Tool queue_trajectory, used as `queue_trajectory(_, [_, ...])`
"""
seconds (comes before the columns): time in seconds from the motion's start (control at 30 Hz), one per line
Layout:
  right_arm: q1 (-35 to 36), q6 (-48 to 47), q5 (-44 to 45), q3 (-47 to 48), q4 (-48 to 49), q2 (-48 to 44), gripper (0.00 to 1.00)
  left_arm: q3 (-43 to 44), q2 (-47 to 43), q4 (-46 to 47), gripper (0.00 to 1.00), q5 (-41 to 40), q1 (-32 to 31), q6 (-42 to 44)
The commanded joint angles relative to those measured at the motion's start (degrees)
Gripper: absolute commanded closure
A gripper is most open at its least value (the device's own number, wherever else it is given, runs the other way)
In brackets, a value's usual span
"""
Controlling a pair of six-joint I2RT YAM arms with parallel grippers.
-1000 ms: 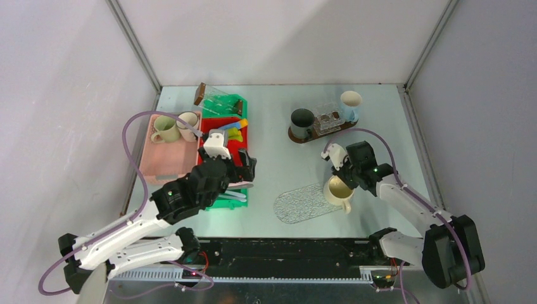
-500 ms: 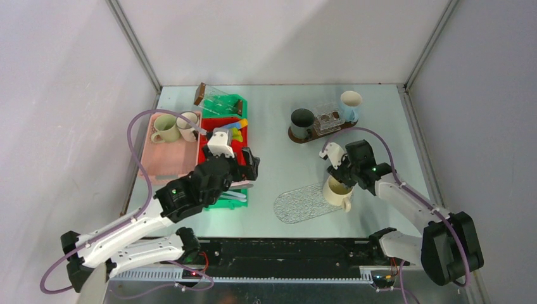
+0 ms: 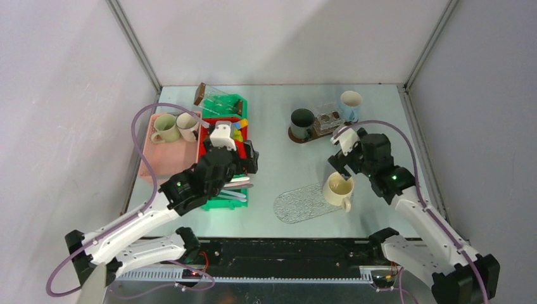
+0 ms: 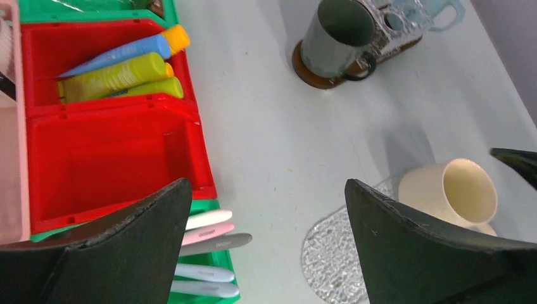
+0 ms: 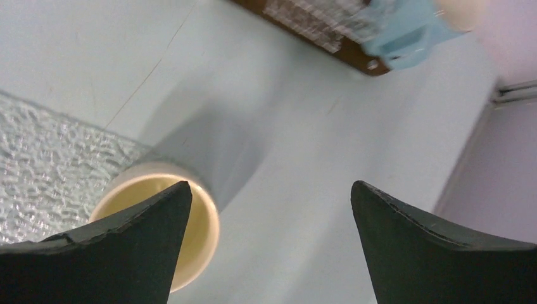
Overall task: Prepare toiletry sets of a toothbrush and toothpaste on the tray
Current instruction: Place the cup on the tray, then pick up the cup from the storage box.
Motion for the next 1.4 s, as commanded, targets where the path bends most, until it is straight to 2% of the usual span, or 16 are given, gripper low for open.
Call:
queue_trajectory(0.0, [0.02, 3.25, 6.63, 5.65, -0.27, -4.33, 0.01, 4.42, 1.10, 2.20, 0.03, 2.00, 3.91, 2.87])
queue_trajectory(0.2, [-0.20, 17.29, 14.86, 7.39, 1.49, -8.75, 0.01, 7.77, 4.00, 1.68, 0.03, 4.03, 11.77, 5.75])
queue_trajectory(0.33, [-1.18, 25.80, 20.72, 8.08, -0.10, -10.91, 0.01, 10.24, 6.62, 1.11, 0.03, 6.34, 20.30, 6.92])
queue_trajectory(0.67, [-4.76, 35.99, 20.99, 10.49, -6.95, -11.34, 0.01, 16.14, 19.67, 0.24, 0.04, 13.50, 41.21, 2.96])
queue_trajectory(1.03, [-4.72, 34.00, 24.15, 9.15, -9.12, -13.06, 0.01, 23.83, 36.32, 0.24, 0.10, 21.53, 57.52, -5.04])
queue_trajectory(1.37, [-4.86, 32.58, 27.82, 9.00, -11.98, -14.70, 0.01, 29.85, 48.32, -0.62, 0.24, 22.15, 62.57, -6.52])
